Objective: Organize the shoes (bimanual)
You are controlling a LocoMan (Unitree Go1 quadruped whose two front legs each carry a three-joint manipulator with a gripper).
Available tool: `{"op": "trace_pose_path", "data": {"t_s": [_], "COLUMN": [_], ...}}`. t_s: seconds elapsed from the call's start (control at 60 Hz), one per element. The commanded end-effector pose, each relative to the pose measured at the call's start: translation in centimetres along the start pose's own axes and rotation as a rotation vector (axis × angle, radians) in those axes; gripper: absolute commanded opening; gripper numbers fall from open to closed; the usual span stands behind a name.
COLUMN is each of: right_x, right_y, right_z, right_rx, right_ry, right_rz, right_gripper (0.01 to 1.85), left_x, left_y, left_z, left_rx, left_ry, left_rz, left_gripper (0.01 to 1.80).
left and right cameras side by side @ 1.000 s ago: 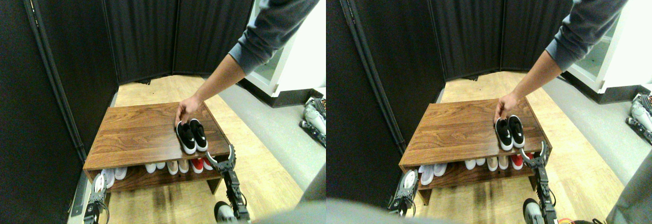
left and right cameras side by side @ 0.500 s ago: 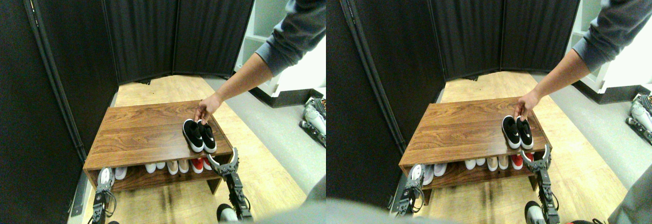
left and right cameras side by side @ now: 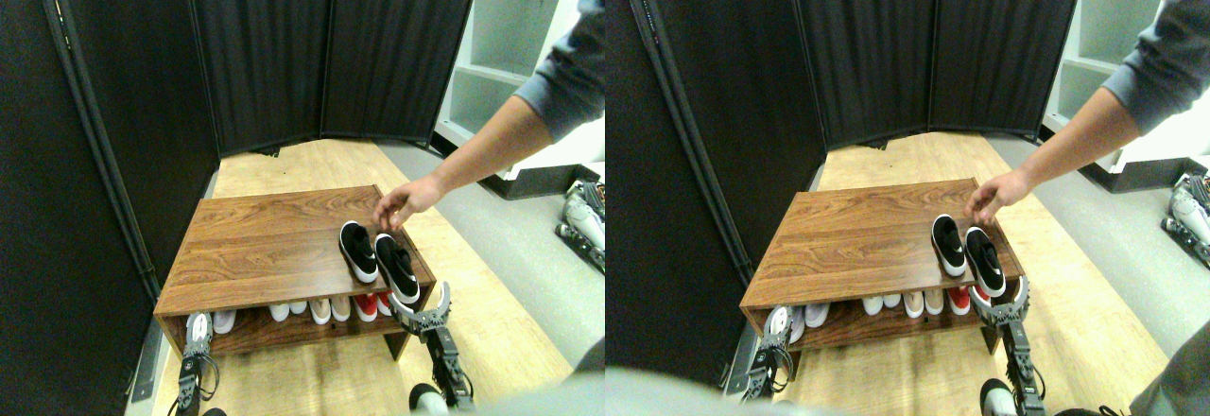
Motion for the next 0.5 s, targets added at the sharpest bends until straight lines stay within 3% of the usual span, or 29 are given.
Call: {"op": "trace_pose_path", "data": {"t_s": [0.017,0.083,0.25,0.5], "right_x": [0.0,0.2,0.9,2.1], "right_y": [1.2,0.9,0.0,-1.1], "right_z": [0.7,0.9,1.4,1.4], "right_rx": [0.034,0.103,0.197,0.234], "right_ry": [0.022,0.078,0.146,0.158], "right_rz": [0.020,-0.012,-0.070,-0.089], "right_gripper": [1.04,1.25,1.38,1.40], "left_x": [0.3,0.4,0.6,0.8], "left_y": [-0.5,-0.4,-0.4,-0.4], "left_z": [-0.1,-0.1,-0.3,-0.4], "left_rx": [-0.014,-0.003,0.012,0.008], "left_ry": [-0.017,-0.013,-0.014,-0.018], "left_rz": [-0.037,-0.037,-0.025,-0.023], "left_gripper": [0.01,0.01,0.01,0.01]}}
